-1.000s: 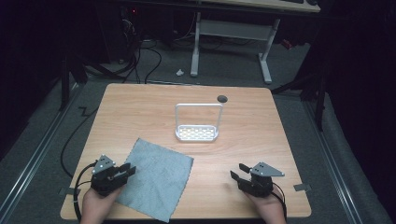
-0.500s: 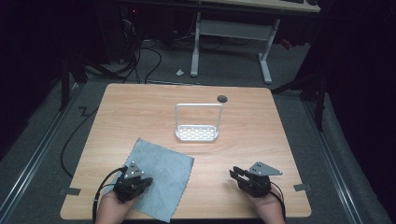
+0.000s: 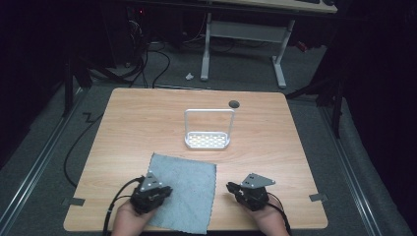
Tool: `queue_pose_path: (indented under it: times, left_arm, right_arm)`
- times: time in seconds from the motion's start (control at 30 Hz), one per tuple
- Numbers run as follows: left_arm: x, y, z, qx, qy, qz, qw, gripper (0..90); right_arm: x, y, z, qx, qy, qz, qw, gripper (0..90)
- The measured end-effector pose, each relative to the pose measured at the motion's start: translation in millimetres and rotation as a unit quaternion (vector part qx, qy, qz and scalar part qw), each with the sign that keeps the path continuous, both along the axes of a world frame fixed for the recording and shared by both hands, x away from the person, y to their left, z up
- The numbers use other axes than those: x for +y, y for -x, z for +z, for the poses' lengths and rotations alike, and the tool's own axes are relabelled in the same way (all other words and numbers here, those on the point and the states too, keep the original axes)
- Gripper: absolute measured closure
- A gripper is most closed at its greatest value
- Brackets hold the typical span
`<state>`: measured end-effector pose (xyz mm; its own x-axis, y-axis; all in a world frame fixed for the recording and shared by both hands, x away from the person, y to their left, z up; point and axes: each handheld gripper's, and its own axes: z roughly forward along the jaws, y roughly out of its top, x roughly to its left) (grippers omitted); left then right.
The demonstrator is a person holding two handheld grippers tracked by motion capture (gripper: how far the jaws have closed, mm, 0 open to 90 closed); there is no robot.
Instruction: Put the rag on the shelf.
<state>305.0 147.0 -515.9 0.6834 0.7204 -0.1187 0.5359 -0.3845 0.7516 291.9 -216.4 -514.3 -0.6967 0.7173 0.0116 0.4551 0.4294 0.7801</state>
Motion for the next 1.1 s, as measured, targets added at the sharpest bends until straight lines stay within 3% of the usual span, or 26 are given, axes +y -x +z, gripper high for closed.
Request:
queue_pose_path:
  times: [0.03,0.1,0.23,0.4,0.63,0.9,1.1]
  left_arm:
    - [11.9,-0.6,1.5,-0.008,-0.013,0.009,0.9998,78.0]
    - [29.5,1.8,2.1,-0.010,-0.012,0.032,0.9994,75.1]
    - [47.0,8.2,-2.2,0.008,-0.010,0.057,0.9983,75.3]
    - [42.2,14.2,-6.4,0.014,-0.022,0.046,0.9986,77.0]
    - [36.2,13.7,-10.7,0.020,-0.025,0.034,0.9989,79.7]
    - [23.5,14.3,-10.1,0.026,-0.021,0.001,0.9994,80.2]
    - [3.1,11.8,-9.6,0.030,-0.020,-0.041,0.9985,80.3]
  right_arm:
    - [4.6,-0.3,-0.2,0.001,0.002,0.006,1.0000,87.8]
    - [14.5,-2.8,-1.3,0.003,0.006,0.023,0.9997,90.0]
    - [35.4,-8.5,-3.9,0.008,0.022,0.053,0.9983,90.0]
    - [51.5,-15.0,-9.2,0.023,0.034,0.077,0.9962,90.0]
    - [53.7,-16.9,-11.9,0.032,0.046,0.080,0.9952,90.0]
    - [37.8,-15.6,-11.5,0.031,0.048,0.054,0.9969,90.0]
    - [16.6,-11.4,-11.2,0.030,0.049,0.021,0.9981,90.0]
